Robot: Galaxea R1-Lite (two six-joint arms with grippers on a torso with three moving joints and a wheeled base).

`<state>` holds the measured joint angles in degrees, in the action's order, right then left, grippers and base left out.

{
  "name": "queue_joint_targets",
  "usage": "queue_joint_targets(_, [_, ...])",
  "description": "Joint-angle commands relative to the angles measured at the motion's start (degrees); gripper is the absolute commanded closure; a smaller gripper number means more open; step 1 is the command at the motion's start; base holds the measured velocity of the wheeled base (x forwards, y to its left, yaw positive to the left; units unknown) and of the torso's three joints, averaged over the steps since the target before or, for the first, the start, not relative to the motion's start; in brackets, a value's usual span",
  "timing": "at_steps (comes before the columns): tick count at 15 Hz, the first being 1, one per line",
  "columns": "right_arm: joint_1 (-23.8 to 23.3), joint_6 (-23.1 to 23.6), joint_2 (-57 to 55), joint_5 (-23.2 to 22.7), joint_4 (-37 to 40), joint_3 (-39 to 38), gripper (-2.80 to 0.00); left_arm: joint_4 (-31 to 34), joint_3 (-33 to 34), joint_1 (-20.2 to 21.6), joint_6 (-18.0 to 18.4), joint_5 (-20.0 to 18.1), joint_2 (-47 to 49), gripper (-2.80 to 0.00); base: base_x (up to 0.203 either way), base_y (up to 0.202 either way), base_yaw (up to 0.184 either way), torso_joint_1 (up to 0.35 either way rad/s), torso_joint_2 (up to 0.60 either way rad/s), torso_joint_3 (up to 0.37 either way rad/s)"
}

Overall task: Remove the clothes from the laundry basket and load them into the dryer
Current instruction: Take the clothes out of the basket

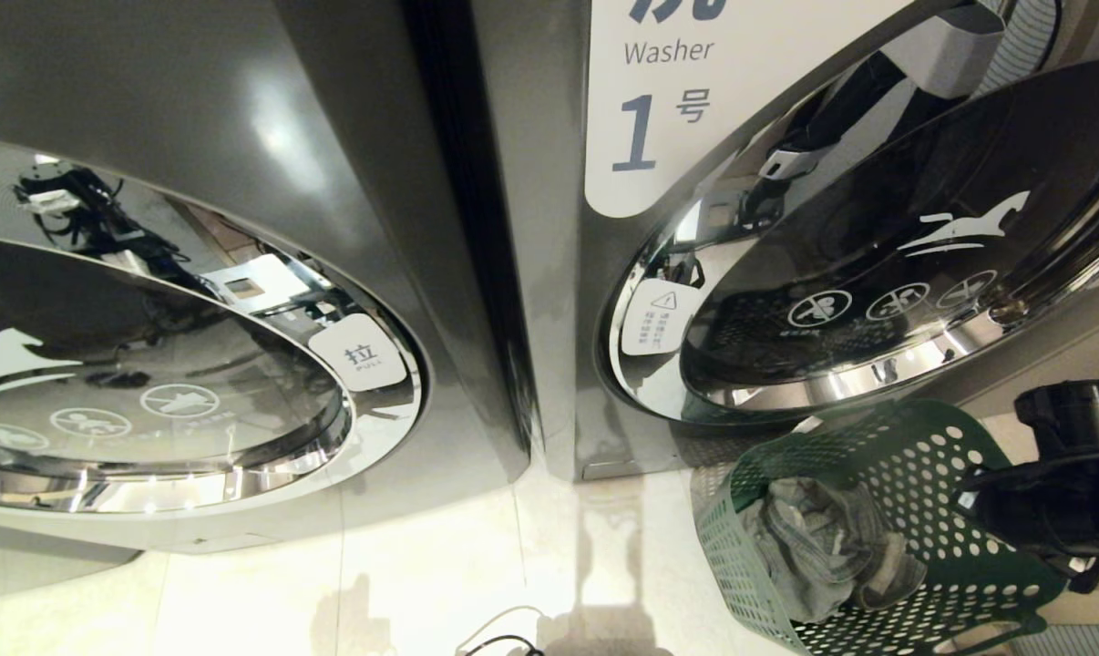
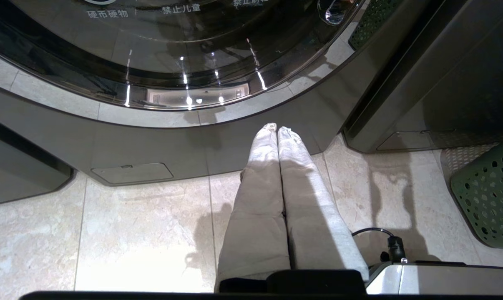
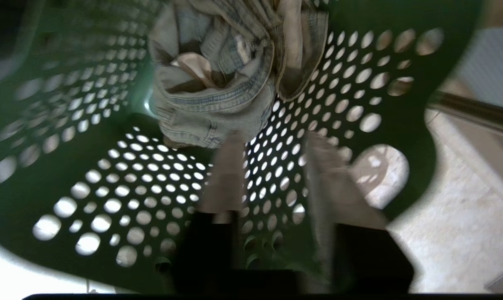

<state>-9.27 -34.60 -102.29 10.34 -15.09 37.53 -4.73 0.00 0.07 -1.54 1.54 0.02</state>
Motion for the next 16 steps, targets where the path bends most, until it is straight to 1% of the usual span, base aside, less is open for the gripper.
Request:
queue_joint_targets(1, [-0.69,-0.43,-11.22,-0.60,-0.45,3.74,-2.80,-0.10,1.67,0.01,-0.04,0.05,-0.11,0.00,0.000,0.000,0.000,0.000,0.00,0.000])
queue_joint_targets(4, [-1.38,-0.45,-19.66,-1.82,-1.16,9.24,-2.80,-0.01,1.67,0.01,-0.04,0.05,-0.11,0.00,0.000,0.000,0.000,0.000,0.00,0.000])
queue_joint_targets(8, [-2.00,1.43,-28.08,-4.49,-1.72,12.32,-2.80,-0.01,1.67,0.08,-0.04,0.05,-0.11,0.00,0.000,0.000,0.000,0.000,0.00,0.000])
queue_joint_targets(11, [-2.95,2.49,-33.39,-5.25,-2.11,16.23,-2.80,-0.07,1.67,0.01,-0.04,0.05,-0.11,0.00,0.000,0.000,0.000,0.000,0.00,0.000])
queue_joint_targets(14, [-4.81,6.79,-40.00,-5.53,-2.23,23.06,-2.80,-0.10,1.67,0.01,-0.04,0.05,-0.11,0.00,0.000,0.000,0.000,0.000,0.00,0.000])
queue_joint_targets(16, [-6.39,10.63,-43.10,-7.66,-2.50,26.38,-2.80,-0.03,1.67,0.01,-0.04,0.05,-0.10,0.00,0.000,0.000,0.000,0.000,0.00,0.000])
